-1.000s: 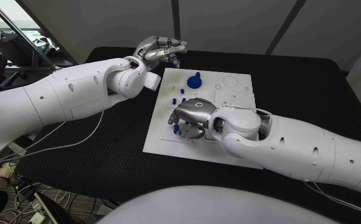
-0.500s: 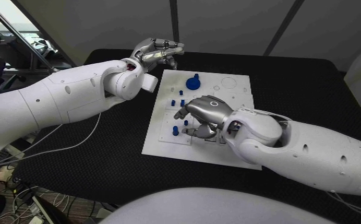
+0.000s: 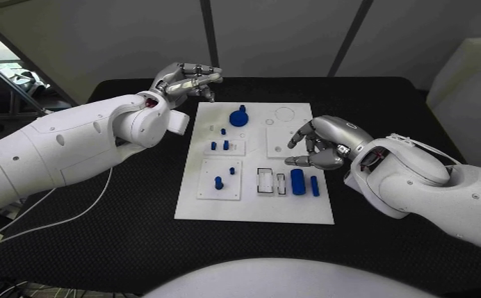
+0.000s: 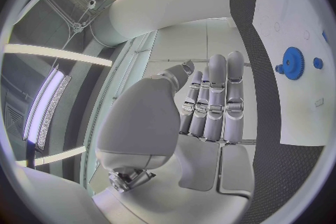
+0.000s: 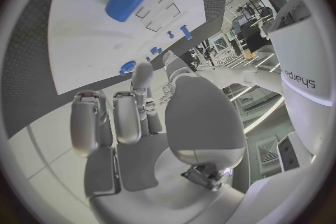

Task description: Assemble the parts on the task board

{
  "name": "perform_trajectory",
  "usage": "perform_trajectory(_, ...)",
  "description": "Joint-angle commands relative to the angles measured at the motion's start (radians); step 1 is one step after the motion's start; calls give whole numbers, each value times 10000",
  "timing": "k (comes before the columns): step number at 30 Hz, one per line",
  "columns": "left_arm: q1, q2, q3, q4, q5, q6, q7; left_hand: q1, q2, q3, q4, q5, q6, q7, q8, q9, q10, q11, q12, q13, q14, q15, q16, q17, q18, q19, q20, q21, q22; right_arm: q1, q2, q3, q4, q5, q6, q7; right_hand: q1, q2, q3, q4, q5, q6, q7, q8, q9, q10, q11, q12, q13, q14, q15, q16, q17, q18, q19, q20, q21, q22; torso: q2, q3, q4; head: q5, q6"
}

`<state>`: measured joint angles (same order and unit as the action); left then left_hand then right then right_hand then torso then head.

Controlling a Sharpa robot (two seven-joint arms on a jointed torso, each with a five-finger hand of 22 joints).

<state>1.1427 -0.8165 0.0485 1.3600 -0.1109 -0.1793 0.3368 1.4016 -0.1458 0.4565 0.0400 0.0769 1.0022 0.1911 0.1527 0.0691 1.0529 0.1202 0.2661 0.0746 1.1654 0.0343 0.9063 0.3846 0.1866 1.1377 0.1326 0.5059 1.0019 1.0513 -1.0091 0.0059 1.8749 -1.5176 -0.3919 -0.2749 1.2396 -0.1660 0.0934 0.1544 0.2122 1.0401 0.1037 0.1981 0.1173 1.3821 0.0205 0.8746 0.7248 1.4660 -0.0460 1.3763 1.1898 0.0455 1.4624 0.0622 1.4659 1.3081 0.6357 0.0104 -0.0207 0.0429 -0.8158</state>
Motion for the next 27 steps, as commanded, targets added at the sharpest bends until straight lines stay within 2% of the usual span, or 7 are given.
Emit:
perform_trajectory(1,16,1,-3,25,-10,93,43,29,55,-39,-21,-20,-20,23,37,-17,-50,4,30,-14,-45,-5,-58,-10,-44,-17,-29,-55,-11,-33,-253,5,186,872,-281,-1219,-293,221,-626,545,510,26,-64,347,217,283,-56,2770,3157,595,-62,459,781,-182,324,-22,292,1654,-10,-7,-87,-245,11)
perform_trajectory(2,15,0,-5,26,-10,94,43,29,55,-39,-21,-20,-20,23,37,-17,-50,4,30,-14,-45,-5,-58,-10,-44,-17,-29,-55,-11,-63,-337,3,223,853,-250,-1371,-226,283,-936,786,779,-58,-118,528,361,256,-58,3475,3990,609,18,592,997,-196,386,-74,367,1750,-10,-3,-98,-281,18)
perform_trajectory(4,15,-5,-8,34,-10,94,43,29,55,-39,-21,-20,-20,23,37,-17,-50,4,30,-14,-45,-5,-58,-10,-44,-17,-29,-55,-11,-127,-460,-7,285,762,-166,-1644,-159,365,-1435,1223,1096,-223,-41,809,594,398,-46,4475,5229,661,-21,849,1457,-247,495,0,492,1912,-21,-12,-117,-360,7)
perform_trajectory(5,14,-9,-9,38,-10,95,44,27,55,-42,-21,-20,-23,24,37,-17,-53,5,32,-15,-46,-4,-58,-13,-44,-18,-28,-57,-13,-166,-502,-14,315,682,-115,-1775,-134,460,-1498,1308,1077,-243,-48,876,647,498,-22,4733,5569,686,-19,939,1641,-262,538,9,536,1969,-24,-15,-126,-402,12)
perform_trajectory(7,14,-8,-10,40,-10,98,46,22,55,-49,-19,-21,-28,26,38,-17,-61,7,38,-16,-48,-2,-58,-20,-44,-19,-27,-62,-17,-244,-549,-22,360,540,17,-1999,-53,560,-1718,1340,1077,-342,-37,1029,779,585,-10,5027,5970,715,-1,1059,1878,-283,595,32,595,2047,-43,-32,-150,-433,-11)
perform_trajectory(13,14,3,-15,45,-10,103,54,22,55,-49,-19,-21,-28,26,38,-17,-61,7,38,-16,-48,-2,-58,-20,-44,-19,-27,-62,-17,-522,-522,-38,400,253,472,-2653,-155,662,-2196,1379,1065,-527,-33,1324,1040,783,21,5456,6569,809,20,1354,2471,-307,662,65,664,2138,-75,-63,-125,-461,-49)
perform_trajectory(27,14,-42,-26,60,-10,96,63,9,59,-57,-12,-21,-32,28,40,-17,-67,9,44,-17,-49,1,-57,-27,-45,-19,-24,-66,-22,-888,-88,-48,254,-166,611,-2894,-262,756,-2364,1383,1233,-612,-36,1451,1160,811,23,5518,6684,823,26,1412,2585,-323,709,74,709,2197,-48,-49,-151,-344,-63)
